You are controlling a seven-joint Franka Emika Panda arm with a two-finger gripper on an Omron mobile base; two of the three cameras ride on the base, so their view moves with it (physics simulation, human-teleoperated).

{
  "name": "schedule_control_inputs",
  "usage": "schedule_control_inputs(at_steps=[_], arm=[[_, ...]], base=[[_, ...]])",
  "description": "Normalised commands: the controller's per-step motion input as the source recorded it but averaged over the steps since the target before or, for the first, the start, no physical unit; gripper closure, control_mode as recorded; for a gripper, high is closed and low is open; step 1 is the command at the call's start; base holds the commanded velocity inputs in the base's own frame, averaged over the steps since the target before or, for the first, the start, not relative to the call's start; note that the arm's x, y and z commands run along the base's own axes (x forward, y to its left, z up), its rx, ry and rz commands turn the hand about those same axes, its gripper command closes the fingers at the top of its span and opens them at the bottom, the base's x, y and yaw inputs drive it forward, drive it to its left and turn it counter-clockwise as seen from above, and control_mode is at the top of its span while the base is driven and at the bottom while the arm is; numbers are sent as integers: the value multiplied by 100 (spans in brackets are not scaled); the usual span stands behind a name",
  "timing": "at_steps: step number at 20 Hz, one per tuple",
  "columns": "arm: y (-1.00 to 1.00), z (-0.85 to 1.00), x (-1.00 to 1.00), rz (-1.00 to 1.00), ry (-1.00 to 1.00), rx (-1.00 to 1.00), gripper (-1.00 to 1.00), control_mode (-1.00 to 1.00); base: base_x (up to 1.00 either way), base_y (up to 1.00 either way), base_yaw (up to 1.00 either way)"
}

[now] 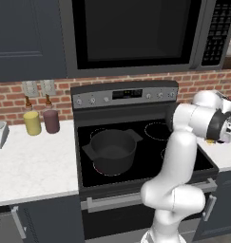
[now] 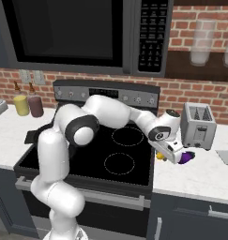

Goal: Put the eggplant and corn in the pot. Retrieve the spatula and lightly stir the vegetables in the pot.

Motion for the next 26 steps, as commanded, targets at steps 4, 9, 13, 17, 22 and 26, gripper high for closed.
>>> schedule_control_inputs(at_steps=[4, 9, 13, 17, 22, 26], arm=[[62, 100, -65, 0, -15, 0, 100, -100], [77, 100, -46, 0, -3, -1, 100, -100], [90, 100, -42, 0, 4, 0, 100, -100], [100, 94, -50, 1, 7, -3, 100, -100], [100, 67, -58, 0, 4, -5, 100, -100], [100, 34, -57, 2, 5, -4, 100, -100]], base=[[0, 0, 0], [0, 0, 0], [0, 0, 0], [0, 0, 0], [0, 0, 0], [0, 0, 0]])
